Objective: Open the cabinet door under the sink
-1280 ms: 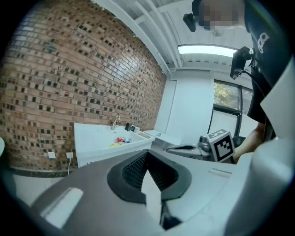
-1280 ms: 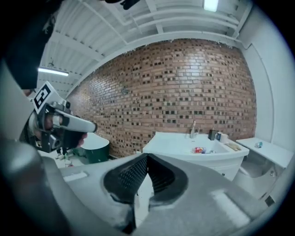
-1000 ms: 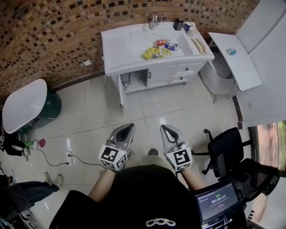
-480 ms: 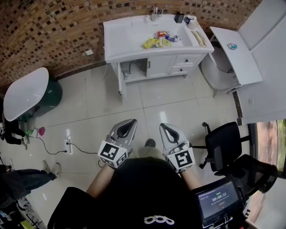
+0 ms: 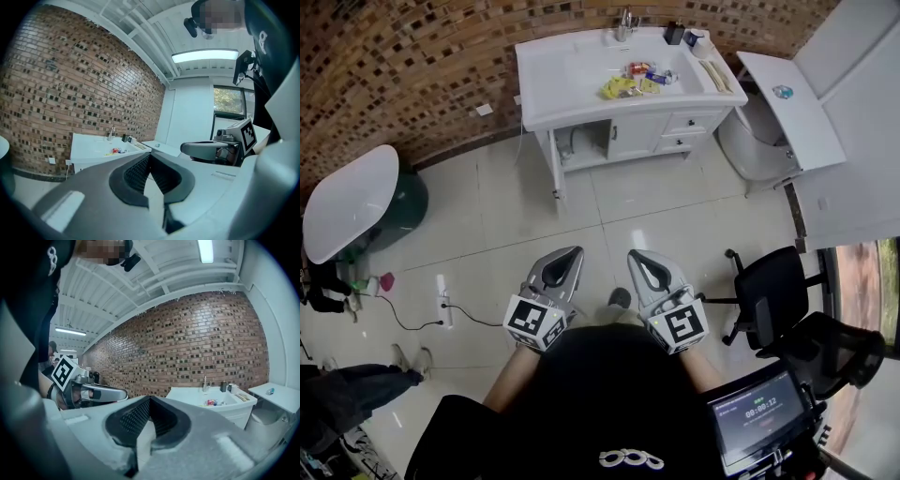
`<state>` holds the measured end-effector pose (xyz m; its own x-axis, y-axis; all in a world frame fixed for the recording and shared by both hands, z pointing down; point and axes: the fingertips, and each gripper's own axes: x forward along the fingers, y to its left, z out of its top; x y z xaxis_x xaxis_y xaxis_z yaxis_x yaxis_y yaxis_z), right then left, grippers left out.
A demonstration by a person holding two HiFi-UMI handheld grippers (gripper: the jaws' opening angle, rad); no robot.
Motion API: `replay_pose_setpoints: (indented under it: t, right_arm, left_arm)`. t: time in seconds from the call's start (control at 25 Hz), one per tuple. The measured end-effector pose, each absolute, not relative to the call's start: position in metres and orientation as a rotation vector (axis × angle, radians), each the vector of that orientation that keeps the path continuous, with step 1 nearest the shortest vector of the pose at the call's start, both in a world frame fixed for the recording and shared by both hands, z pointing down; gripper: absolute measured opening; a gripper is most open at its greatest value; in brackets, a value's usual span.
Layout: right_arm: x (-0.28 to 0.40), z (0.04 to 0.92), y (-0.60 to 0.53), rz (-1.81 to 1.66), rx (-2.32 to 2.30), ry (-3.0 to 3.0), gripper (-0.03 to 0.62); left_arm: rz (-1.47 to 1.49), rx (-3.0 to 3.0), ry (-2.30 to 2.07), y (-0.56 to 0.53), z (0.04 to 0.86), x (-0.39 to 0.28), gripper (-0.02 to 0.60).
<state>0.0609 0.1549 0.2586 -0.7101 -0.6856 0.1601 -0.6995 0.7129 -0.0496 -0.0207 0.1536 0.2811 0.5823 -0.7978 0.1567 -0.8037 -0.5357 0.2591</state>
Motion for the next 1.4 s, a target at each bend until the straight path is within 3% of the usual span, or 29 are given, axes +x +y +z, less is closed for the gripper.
replay_pose_setpoints:
  t: [1.4]
  right_arm:
    - [0.03,0.259,0.157,0.139,1.087,-2.759,-0.009]
  left_arm:
    - [0.043,2.537,-1.261,0.161,0.277,-0.031,0.017]
